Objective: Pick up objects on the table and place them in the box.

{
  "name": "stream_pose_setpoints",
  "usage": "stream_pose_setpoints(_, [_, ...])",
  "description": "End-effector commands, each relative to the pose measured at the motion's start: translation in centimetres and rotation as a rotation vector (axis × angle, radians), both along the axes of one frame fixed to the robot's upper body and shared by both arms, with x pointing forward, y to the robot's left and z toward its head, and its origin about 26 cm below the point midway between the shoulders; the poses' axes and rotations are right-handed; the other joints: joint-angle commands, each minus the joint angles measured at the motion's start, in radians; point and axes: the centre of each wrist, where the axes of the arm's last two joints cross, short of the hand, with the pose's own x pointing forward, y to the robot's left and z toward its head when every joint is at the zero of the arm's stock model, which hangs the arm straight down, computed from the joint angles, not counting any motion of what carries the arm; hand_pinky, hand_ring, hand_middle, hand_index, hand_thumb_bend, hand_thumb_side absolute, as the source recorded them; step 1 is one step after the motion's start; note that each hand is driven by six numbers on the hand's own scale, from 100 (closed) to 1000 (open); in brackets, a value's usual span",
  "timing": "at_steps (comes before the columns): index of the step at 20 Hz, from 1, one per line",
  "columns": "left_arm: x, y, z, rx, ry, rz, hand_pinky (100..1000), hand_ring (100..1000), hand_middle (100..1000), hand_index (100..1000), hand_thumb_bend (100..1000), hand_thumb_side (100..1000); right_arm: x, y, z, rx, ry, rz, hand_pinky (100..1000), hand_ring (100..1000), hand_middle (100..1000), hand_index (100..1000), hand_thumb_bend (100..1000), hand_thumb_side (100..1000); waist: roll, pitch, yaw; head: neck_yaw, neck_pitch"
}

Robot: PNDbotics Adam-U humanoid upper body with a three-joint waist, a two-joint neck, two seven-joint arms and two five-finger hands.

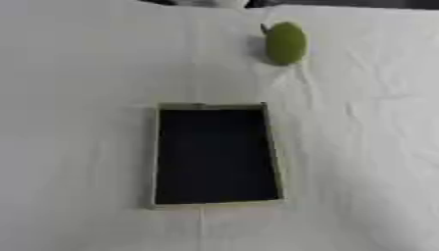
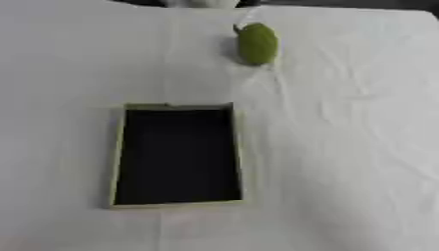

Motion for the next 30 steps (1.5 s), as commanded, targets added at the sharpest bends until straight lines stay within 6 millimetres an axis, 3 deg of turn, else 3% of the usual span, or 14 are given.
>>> stream_pose_setpoints(1, [-0.6, 0.1, 1.1, 0.043, -0.028, 0.007, 605, 681, 605, 750, 100, 436, -0.3, -1.2, 1.7, -0.044, -0.047, -0.048, 789, 909, 726, 843, 100, 218, 0.001, -0.025, 0.0, 0.003, 0.002])
stream_pose_setpoints(9, [-0.7, 0.2, 1.1, 0.05, -0.022, 0.009, 604, 681, 605, 750, 100, 440, -0.3, -2.0, 1.8, -0.081, -0.077, -0.077, 788, 889, 728, 836, 100, 125, -0.004, -0.028, -0.005, 0.008, 0.002])
stream_pose_setpoints(17, [-0.6, 0.1, 1.1, 0.052, -0.02, 0.007, 603, 680, 605, 750, 100, 443, 0.3, -2.5, 2.2, -0.124, -0.042, -0.111, 797, 944, 775, 850, 100, 214, -0.004, -0.028, -0.003, 0.001, 0.006])
stream_pose_setpoints(19, [-0.6, 0.1, 1.1, 0.053, -0.019, 0.007, 603, 680, 605, 750, 100, 444, 0.8, -3.2, 2.6, -0.146, -0.021, -0.139, 800, 961, 787, 853, 100, 235, -0.004, -0.028, -0.002, -0.005, 0.01])
stream_pose_setpoints(21, [-0.6, 0.1, 1.0, 0.055, -0.018, 0.007, 603, 680, 605, 749, 100, 445, 1.4, -4.2, 2.9, -0.162, 0.011, -0.166, 805, 996, 800, 860, 100, 313, -0.005, -0.027, 0.0, -0.011, 0.012])
stream_pose_setpoints(26, [-0.7, 0.2, 0.9, 0.06, -0.012, 0.009, 601, 679, 605, 749, 100, 455, 2.9, -7.2, 3.4, -0.215, 0.096, -0.238, 829, 1000, 829, 888, 100, 319, -0.008, -0.025, 0.004, -0.021, 0.017])
stream_pose_setpoints(30, [-0.7, 0.3, 0.9, 0.063, -0.009, 0.011, 600, 679, 605, 749, 100, 463, 4.2, -9.5, 3.8, -0.231, 0.153, -0.289, 845, 1000, 839, 897, 100, 374, -0.012, -0.021, 0.01, -0.028, 0.017])
